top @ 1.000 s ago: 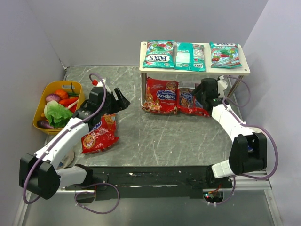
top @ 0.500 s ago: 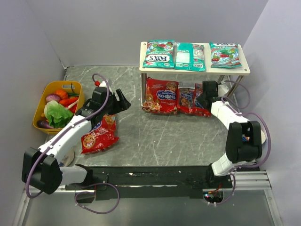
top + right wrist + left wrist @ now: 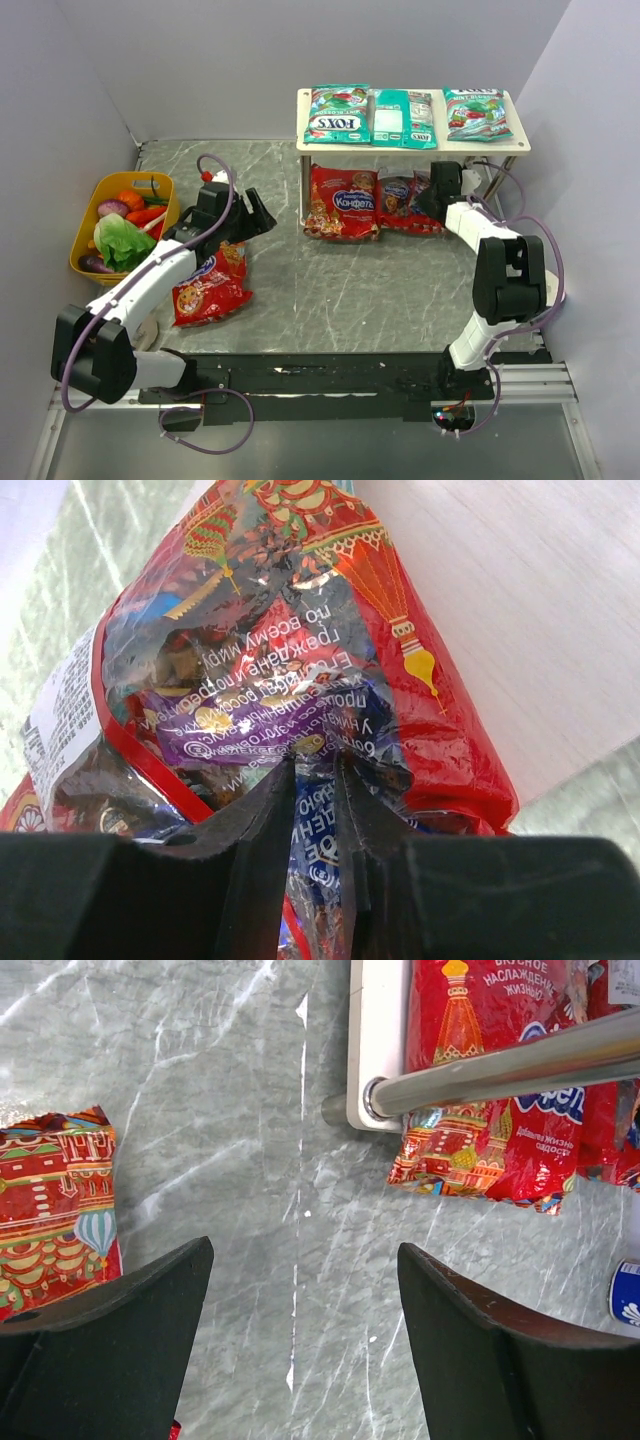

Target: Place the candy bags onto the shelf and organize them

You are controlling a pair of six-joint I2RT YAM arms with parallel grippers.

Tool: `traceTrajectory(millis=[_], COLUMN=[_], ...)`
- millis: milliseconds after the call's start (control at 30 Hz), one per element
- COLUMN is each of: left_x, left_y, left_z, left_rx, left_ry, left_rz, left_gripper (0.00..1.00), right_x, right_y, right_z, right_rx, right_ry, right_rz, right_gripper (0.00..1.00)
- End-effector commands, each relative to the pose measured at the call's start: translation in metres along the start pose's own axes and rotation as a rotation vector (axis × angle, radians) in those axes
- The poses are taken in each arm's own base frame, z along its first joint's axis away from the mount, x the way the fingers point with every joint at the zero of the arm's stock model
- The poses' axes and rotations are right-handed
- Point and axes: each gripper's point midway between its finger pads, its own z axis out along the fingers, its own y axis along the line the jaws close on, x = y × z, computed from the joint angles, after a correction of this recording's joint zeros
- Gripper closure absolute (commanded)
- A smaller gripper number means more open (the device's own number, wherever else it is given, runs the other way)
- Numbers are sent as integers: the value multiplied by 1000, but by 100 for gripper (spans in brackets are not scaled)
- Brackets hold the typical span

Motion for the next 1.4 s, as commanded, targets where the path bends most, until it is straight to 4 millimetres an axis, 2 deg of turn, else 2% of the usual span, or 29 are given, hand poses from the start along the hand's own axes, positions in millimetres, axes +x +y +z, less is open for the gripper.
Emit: traceTrajectory(millis=[0, 133, 167, 200, 267, 300, 367, 400, 467, 500, 567, 600, 700, 767, 800, 833, 900, 933, 1000, 1033, 1067, 1133, 1167, 1200, 1233, 1267, 1300, 1333, 1367], left_x=[-18, -19, -20, -20, -21, -21, -21, -21, -20, -21, -21, -22, -24, -24, -26, -26, -29, -30, -33, -35, -36, -43, -45, -47, -54, -56, -58, -61, -62], left_y=[-12, -12, -13, -13, -14, -14, -13, -15, -14, -16, -16, -16, -17, -18, -19, -18, -19, -19, -19, -19, -18, -20, -21, -23, -22, -22, -23, -23, -23], left_z=[-2, -2, -2, -3, -4, -4, -4, -5, -5, -7, -8, -10, -14, -16, -18, -19, -24, -26, -32, -35, -38, -48, -52, -60, -64, -68, -75, -78, -81], left_rx=[36, 37, 38, 39, 44, 47, 49, 55, 57, 64, 65, 66, 69, 71, 77, 75, 75, 76, 72, 73, 68, 70, 76, 86, 72, 70, 73, 71, 72], left_ry=[-36, -37, -38, -42, -46, -45, -46, -47, -44, -48, -51, -55, -67, -69, -78, -80, -93, -99, -117, -126, -134, -169, -178, -191, -224, -233, -250, -263, -271], left_rz=[11, 11, 11, 11, 9, 11, 5, 4, 3, 0, -2, -2, -1, -3, -2, -6, -8, -6, -5, -5, -2, 0, 4, 6, 2, 5, 4, 6, 4], left_gripper=[20, 20, 20, 20, 19, 19, 19, 19, 19, 19, 19, 19, 19, 18, 19, 18, 18, 18, 17, 17, 17, 14, 12, 9, 7, 5, 1, 1, 4], right_x=[1, -4, -1, -8, -9, -17, -14, -23, -17, -24, -21, -23, -8, 14, 24, 48, 80, 112, 144, 169, 180, 209, 224, 242, 255, 268, 290, 302, 308], right_y=[16, 16, 11, 13, 11, 15, 10, 15, 10, 14, 8, 11, 14, 13, 19, 31, 33, 47, 59, 69, 81, 90, 106, 109, 115, 132, 133, 139, 154], right_z=[15, 7, 5, -6, -15, -28, -38, -52, -61, -74, -82, -93, -112, -119, -126, -137, -149, -167, -181, -198, -207, -213, -231, -227, -233, -254, -248, -253, -264], right_rx=[-84, -101, -98, -115, -140, -165, -180, -217, -229, -263, -266, -293, -349, -368, -405, -460, -476, -543, -597, -653, -705, -742, -796, -796, -822, -892, -884, -911, -957], right_ry=[13, -14, -17, -41, -62, -87, -92, -119, -115, -137, -134, -142, -90, -21, 5, 64, 128, 184, 244, 300, 316, 375, 407, 446, 480, 534, 583, 617, 637], right_rz=[-26, -30, -28, -23, -14, -4, 2, 17, 24, 36, 43, 50, 42, 12, -14, -63, -140, -211, -271, -318, -335, -390, -420, -448, -471, -499, -531, -551, -559], right_gripper=[71, 69, 69, 67, 65, 62, 57, 53, 49, 45, 41, 38, 32, 28, 26, 25, 21, 20, 17, 16, 1, 0, 0, 0, 0, 0, 0, 0, 0])
